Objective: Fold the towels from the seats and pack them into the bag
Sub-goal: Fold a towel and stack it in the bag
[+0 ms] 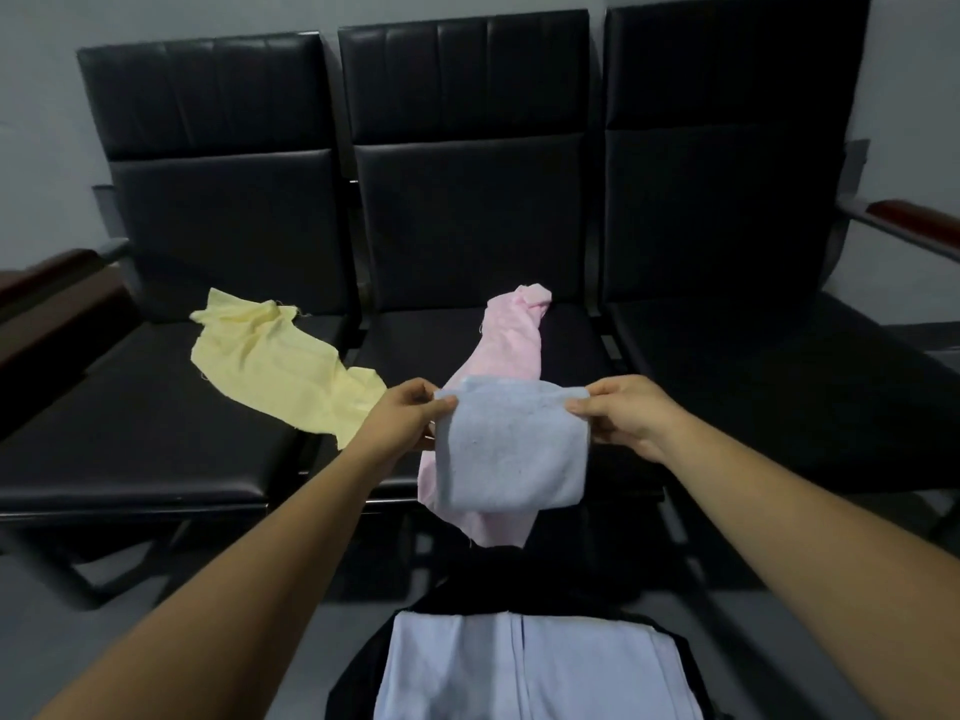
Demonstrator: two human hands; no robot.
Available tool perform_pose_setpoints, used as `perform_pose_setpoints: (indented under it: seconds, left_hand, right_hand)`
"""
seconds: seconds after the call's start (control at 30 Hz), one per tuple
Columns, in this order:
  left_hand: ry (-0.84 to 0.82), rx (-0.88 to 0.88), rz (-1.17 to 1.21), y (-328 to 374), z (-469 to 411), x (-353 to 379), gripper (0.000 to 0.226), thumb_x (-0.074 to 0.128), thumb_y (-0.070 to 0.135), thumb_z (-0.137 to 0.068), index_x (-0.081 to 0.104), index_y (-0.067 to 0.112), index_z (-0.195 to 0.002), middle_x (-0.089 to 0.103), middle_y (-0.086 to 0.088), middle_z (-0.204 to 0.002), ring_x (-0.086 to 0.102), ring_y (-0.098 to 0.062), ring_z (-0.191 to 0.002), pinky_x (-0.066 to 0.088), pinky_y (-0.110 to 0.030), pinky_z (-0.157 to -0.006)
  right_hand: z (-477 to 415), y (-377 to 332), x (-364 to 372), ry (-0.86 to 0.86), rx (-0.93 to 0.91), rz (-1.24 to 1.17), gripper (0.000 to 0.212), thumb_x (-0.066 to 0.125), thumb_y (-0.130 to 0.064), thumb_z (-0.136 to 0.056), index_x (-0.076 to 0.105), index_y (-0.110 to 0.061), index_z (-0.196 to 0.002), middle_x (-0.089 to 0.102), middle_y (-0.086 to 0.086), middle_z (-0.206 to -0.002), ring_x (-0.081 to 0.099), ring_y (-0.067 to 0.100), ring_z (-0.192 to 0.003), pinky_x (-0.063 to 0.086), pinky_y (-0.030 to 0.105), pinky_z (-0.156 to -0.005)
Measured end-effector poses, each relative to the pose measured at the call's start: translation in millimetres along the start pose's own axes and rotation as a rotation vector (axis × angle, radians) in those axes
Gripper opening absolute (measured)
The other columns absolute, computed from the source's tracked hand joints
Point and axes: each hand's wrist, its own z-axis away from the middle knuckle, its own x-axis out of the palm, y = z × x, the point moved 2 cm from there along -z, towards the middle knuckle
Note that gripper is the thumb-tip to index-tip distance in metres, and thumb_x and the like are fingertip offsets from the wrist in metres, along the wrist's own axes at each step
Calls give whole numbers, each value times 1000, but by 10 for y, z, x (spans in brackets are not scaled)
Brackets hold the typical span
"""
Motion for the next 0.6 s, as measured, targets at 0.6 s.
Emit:
perform_pose_setpoints:
  seconds: [0.6]
  left_hand:
    - [255,-45,-203,-603,-1536,318,22,70,33,-90,61,18,-78,66,0,-78,59,-16,-74,48,-31,-66]
  right_hand:
    - [-1408,289,394,511,-24,241,19,66,-15,-86,56,-15,-71,66,6,-84,66,31,-82,59,39,-74]
